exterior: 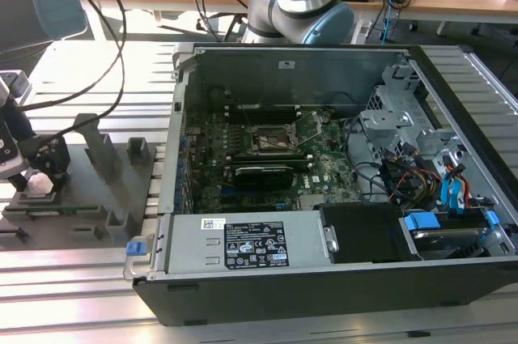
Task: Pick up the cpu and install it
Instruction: 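Pick up the cpu and move it towards the insertion slot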
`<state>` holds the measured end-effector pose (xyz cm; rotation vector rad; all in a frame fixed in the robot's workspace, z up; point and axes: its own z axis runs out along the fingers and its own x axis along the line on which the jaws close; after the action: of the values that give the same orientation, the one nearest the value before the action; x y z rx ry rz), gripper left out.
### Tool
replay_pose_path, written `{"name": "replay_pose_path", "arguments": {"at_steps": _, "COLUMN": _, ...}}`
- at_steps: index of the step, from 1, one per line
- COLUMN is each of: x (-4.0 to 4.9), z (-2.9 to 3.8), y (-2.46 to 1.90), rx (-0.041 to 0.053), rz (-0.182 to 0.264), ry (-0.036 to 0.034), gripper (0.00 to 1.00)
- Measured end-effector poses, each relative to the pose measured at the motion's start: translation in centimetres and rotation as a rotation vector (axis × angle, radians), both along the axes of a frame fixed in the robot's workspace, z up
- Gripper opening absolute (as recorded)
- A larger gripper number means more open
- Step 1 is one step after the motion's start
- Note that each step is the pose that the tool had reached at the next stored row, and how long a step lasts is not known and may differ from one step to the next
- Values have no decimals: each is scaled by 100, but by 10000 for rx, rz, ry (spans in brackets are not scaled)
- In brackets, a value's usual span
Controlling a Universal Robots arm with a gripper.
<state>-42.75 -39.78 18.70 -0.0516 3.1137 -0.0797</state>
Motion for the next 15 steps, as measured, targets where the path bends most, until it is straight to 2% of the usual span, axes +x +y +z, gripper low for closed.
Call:
{"name": "replay_pose_path", "arguments": {"at_steps": 1, "x": 0, "z": 0, "y": 0, "rx": 0, "rz": 0, "ry": 0, "gripper": 65}}
{"name": "replay_pose_path", "arguments": {"at_steps": 2, "x": 0, "z": 0, "y": 0, "rx": 1, "rz": 0, "ry": 1, "gripper": 58}}
{"name": "replay_pose_path", "arguments": {"at_steps": 4, "x": 0, "z": 0, "y": 0, "rx": 2, "rz": 0, "ry": 1, "gripper": 55}}
{"name": "replay_pose_path", "arguments": {"at_steps": 15, "x": 0, "z": 0, "y": 0, "rx": 9, "rz": -1, "ry": 1, "gripper": 55}}
